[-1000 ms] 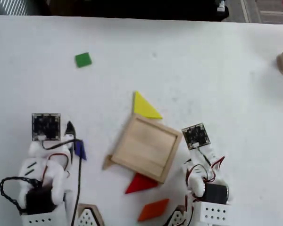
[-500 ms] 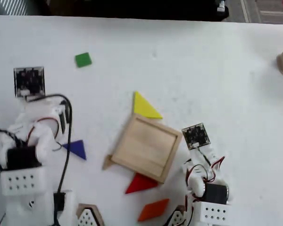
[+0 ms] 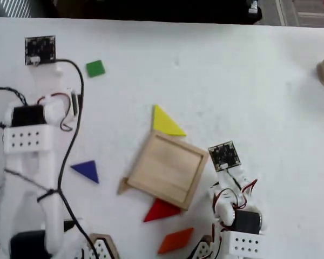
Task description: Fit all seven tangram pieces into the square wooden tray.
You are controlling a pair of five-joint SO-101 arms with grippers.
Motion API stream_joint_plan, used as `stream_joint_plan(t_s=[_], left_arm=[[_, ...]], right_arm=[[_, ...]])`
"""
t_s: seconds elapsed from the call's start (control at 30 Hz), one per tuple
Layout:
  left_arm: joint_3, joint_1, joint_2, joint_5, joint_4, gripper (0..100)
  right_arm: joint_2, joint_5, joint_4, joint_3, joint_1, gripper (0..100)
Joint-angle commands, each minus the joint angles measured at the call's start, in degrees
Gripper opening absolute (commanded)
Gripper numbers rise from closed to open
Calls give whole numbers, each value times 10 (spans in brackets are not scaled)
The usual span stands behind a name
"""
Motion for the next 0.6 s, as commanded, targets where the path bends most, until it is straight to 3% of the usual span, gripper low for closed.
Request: stream_joint_plan(t_s=[0.0, 0.17, 0.57], left_arm=[[-100, 15, 77, 25, 2, 157], [-173, 15, 177, 30, -19, 157], [-305, 15, 401, 31, -191, 157]], right_arm=[[-7, -6, 1, 5, 2, 29], [-7, -6, 1, 5, 2, 29], [-7, -6, 1, 5, 2, 29]])
